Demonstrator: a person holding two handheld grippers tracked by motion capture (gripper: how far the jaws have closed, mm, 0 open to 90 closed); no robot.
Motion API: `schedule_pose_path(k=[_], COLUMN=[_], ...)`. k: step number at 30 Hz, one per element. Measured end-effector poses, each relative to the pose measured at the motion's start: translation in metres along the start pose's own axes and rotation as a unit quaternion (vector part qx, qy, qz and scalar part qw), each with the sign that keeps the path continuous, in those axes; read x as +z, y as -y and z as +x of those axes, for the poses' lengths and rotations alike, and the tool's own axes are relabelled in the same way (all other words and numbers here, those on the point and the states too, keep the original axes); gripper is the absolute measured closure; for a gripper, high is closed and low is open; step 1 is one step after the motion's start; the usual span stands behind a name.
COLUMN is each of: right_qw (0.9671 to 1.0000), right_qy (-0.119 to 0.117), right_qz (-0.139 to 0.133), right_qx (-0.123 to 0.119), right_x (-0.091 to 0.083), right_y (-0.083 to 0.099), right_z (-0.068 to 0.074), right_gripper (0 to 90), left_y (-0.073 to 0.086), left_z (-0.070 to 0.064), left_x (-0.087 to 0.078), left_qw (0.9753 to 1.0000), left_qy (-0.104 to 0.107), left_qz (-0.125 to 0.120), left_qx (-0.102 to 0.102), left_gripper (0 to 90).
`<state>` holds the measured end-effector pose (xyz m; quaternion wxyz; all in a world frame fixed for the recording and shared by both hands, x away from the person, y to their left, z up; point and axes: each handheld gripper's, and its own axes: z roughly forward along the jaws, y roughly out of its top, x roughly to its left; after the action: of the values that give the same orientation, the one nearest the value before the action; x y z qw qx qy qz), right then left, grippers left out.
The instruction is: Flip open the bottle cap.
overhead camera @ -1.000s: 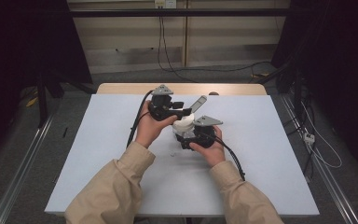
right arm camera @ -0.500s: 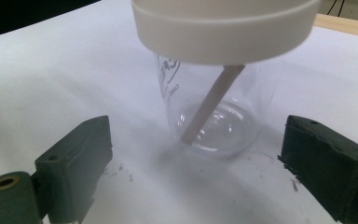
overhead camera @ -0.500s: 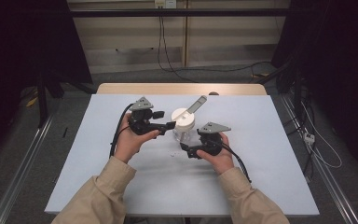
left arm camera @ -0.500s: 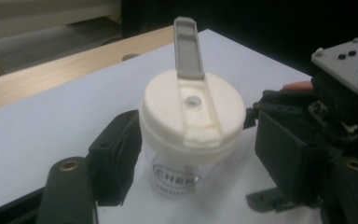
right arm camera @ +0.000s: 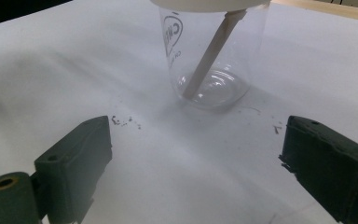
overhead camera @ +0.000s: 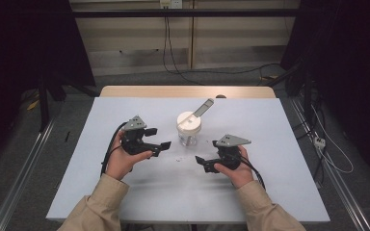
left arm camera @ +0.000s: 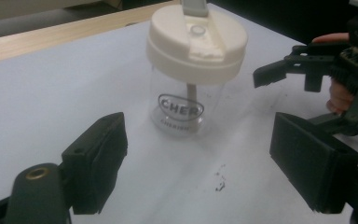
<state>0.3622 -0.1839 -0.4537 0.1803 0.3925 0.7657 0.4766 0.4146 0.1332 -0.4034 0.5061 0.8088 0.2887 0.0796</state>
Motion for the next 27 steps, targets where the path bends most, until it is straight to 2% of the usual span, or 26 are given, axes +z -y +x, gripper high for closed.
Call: schedule_pose_path(k=[9,15,27], right_qw=[1.0000,0.9999,0.9997], right_qy=[0.009,0.012,0.023], right_qz=[0.003,0.000,-0.003], right_qx=[-0.002,-0.003,0.001], right_x=[-0.014,-0.025,-0.046], right_y=[0.010,0.014,0.028], right_z=[-0.005,-0.008,-0.016], right_gripper=[8.4,8.6,8.9], left_y=[0.028,0.042,0.058], left_z=[0.007,0.012,0.014], left_x=[-0.019,-0.033,-0.051], left_qw=[0.9998,0.9996,0.9993], left_qy=[-0.014,-0.022,-0.025], left_qz=[0.015,0.016,0.024], left_qx=[-0.004,-0.008,-0.014], left_gripper=[15.8,15.1,12.1])
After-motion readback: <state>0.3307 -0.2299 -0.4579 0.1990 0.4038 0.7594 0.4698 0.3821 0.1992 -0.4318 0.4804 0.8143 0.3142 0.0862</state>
